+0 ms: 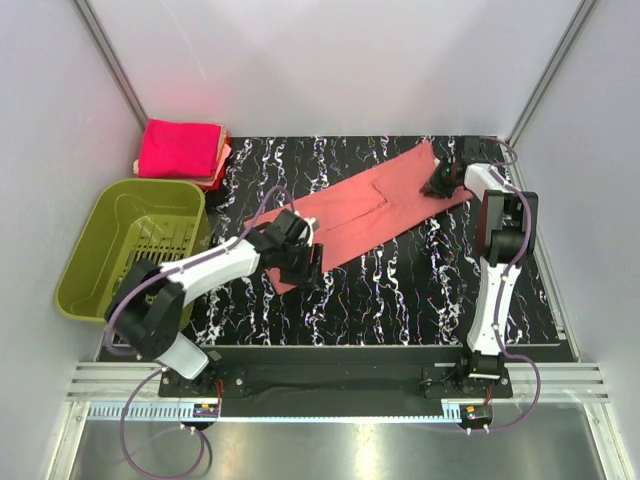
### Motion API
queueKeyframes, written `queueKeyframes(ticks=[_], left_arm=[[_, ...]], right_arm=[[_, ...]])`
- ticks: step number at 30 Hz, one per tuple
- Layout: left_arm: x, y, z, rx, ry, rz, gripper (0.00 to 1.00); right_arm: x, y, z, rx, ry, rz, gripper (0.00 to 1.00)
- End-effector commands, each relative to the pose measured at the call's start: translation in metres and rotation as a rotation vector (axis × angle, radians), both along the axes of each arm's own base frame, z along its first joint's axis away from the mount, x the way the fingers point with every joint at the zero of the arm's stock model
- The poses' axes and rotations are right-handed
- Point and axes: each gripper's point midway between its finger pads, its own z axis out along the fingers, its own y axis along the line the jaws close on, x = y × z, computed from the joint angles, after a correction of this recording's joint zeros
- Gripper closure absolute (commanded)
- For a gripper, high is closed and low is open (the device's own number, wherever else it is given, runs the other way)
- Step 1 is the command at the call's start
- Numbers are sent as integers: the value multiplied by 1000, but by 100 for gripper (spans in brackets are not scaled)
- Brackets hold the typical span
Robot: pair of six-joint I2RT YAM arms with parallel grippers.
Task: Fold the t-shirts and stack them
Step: Fold the tshirt
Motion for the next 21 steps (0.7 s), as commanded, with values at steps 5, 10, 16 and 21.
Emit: queueKeyframes(ticks=[5, 10, 16, 21], left_arm=[[22, -50, 110, -254, -206, -127, 41], [36, -19, 65, -124, -150, -98, 42], [37, 9, 14, 38, -111, -49, 54], [21, 11, -21, 52, -43, -47, 63]], right_arm=[[43, 28, 11, 152, -99, 156, 72], [30, 24, 76, 150, -171, 117, 69], [-3, 13, 154, 137, -266, 33, 66], [-35, 20, 169, 181, -247, 18, 68]])
